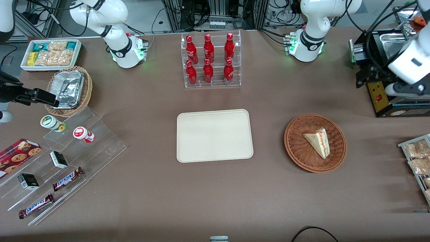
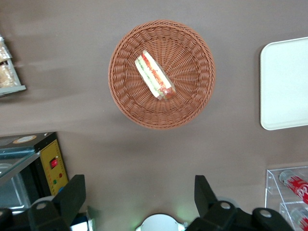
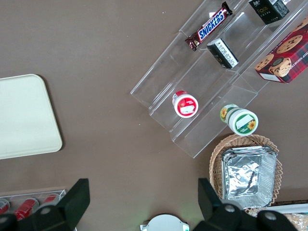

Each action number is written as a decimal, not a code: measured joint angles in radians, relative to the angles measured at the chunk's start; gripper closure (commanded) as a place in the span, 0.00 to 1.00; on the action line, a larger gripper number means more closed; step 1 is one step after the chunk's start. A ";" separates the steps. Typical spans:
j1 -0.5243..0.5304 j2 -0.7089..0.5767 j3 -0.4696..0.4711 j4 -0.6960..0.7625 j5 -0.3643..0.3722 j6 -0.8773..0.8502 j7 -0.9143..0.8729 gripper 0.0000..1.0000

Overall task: Place sandwich from basket to tray
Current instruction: 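Move the left gripper over the wrapped sandwich in the wicker basket, then lower the left gripper and close it on the wrapped sandwich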

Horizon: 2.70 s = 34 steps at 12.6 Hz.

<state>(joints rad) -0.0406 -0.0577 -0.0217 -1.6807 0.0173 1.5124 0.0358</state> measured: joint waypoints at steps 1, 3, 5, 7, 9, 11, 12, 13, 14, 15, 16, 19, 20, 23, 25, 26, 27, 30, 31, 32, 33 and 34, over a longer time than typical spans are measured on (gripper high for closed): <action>0.000 0.006 0.000 -0.035 0.000 0.040 0.000 0.00; 0.000 0.021 0.000 -0.088 -0.006 0.103 0.000 0.00; 0.000 0.047 0.000 -0.127 -0.014 0.163 0.000 0.00; 0.000 0.081 0.000 -0.168 -0.015 0.238 0.000 0.00; 0.000 0.109 0.000 -0.226 -0.015 0.339 0.000 0.00; 0.002 0.123 0.001 -0.287 -0.016 0.431 -0.001 0.00; 0.003 0.127 0.002 -0.313 -0.016 0.467 -0.003 0.00; 0.004 0.130 0.003 -0.334 -0.016 0.495 -0.003 0.00; 0.004 0.134 0.003 -0.349 -0.017 0.518 -0.004 0.00; 0.004 0.139 0.003 -0.361 -0.017 0.542 -0.012 0.00; 0.004 0.145 0.003 -0.373 -0.018 0.575 -0.036 0.00; 0.003 0.157 0.000 -0.437 -0.018 0.693 -0.138 0.00; 0.002 0.158 -0.001 -0.464 -0.019 0.734 -0.173 0.00; -0.005 0.179 -0.005 -0.501 -0.021 0.784 -0.367 0.00; -0.012 0.207 -0.011 -0.502 -0.021 0.819 -0.455 0.00; -0.013 0.218 -0.011 -0.502 -0.021 0.837 -0.494 0.00; -0.013 0.227 -0.011 -0.502 -0.021 0.851 -0.519 0.00; -0.013 0.252 -0.011 -0.502 -0.021 0.885 -0.577 0.00; -0.013 0.263 -0.010 -0.502 -0.021 0.899 -0.604 0.00; -0.013 0.276 -0.011 -0.502 -0.021 0.909 -0.618 0.00; -0.013 0.290 -0.010 -0.502 -0.021 0.917 -0.625 0.00; -0.013 0.304 -0.010 -0.502 -0.021 0.927 -0.629 0.00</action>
<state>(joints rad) -0.0534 0.2467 -0.0322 -2.1831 -0.0036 2.4393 -0.5935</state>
